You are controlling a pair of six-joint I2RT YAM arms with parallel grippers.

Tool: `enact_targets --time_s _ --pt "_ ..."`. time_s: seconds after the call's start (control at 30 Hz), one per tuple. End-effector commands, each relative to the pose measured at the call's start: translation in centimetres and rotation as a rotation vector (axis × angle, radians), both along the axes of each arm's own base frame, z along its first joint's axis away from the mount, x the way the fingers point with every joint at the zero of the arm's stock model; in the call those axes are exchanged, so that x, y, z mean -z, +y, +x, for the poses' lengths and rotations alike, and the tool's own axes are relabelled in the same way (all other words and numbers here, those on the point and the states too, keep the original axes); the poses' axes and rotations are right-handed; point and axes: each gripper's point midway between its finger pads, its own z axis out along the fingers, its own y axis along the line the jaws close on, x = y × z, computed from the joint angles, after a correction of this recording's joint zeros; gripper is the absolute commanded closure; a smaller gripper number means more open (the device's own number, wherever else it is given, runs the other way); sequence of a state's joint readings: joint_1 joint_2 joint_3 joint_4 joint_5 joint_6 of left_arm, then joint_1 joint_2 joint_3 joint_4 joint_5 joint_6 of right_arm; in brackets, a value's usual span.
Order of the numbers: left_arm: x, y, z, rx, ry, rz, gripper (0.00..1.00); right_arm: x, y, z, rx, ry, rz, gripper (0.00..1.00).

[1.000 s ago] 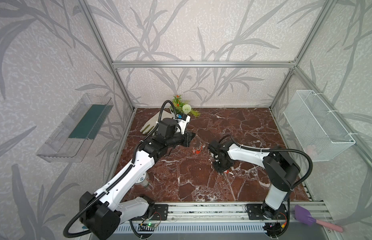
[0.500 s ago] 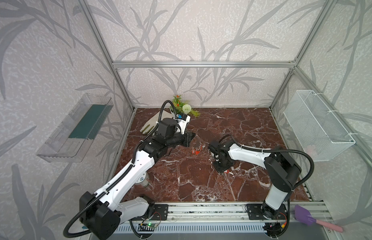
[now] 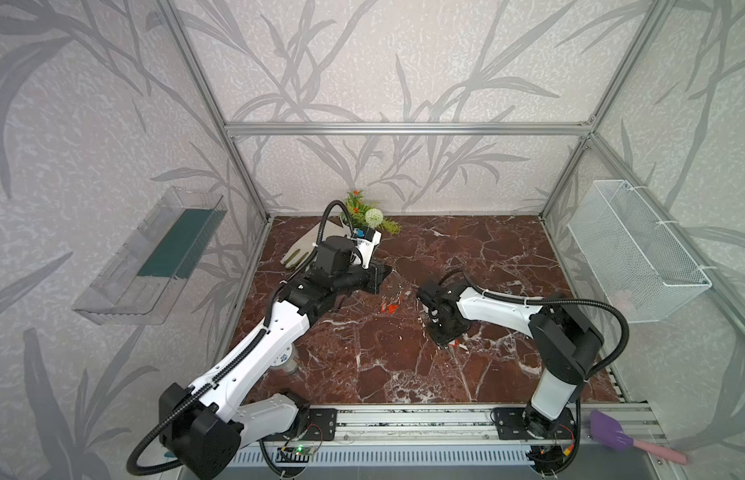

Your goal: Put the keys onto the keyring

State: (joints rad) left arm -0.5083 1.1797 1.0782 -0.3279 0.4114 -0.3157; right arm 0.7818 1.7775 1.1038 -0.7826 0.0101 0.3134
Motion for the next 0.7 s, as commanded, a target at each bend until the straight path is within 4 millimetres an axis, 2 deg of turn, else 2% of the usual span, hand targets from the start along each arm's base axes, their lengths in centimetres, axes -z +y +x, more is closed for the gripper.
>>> enact_targets --time_s 0.0,0.3,0.37,0.53,0.57,0.67 --pt "-1.9 0.0 0.1 -0.002 -0.052 -0.034 1.00 -0.5 0.1 0.1 0.000 -0.005 -0.006 0.74" --pt "-2.0 0.2 0.1 -0.010 -0.058 -0.030 1.00 -1.0 0.2 0.4 -0.001 0.002 -0.028 0.74" --pt "-2.1 0.4 0.3 -0.025 -0.065 -0.024 1.00 -1.1 0.4 0.5 -0.012 0.001 -0.017 0.54" --pt "-2.5 2.0 0.7 -0.094 -0.104 0.025 1.00 -1.2 0.4 0.5 -0.009 0.001 -0.023 0.36" --pt "-2.5 2.5 0.8 -0.117 -0.109 0.039 1.00 -1.3 0.4 0.5 -0.012 0.003 -0.022 0.36" --pt "-2.6 3.2 0.7 -0.136 -0.124 0.047 1.00 -1.3 0.5 0.4 -0.014 0.006 -0.018 0.47"
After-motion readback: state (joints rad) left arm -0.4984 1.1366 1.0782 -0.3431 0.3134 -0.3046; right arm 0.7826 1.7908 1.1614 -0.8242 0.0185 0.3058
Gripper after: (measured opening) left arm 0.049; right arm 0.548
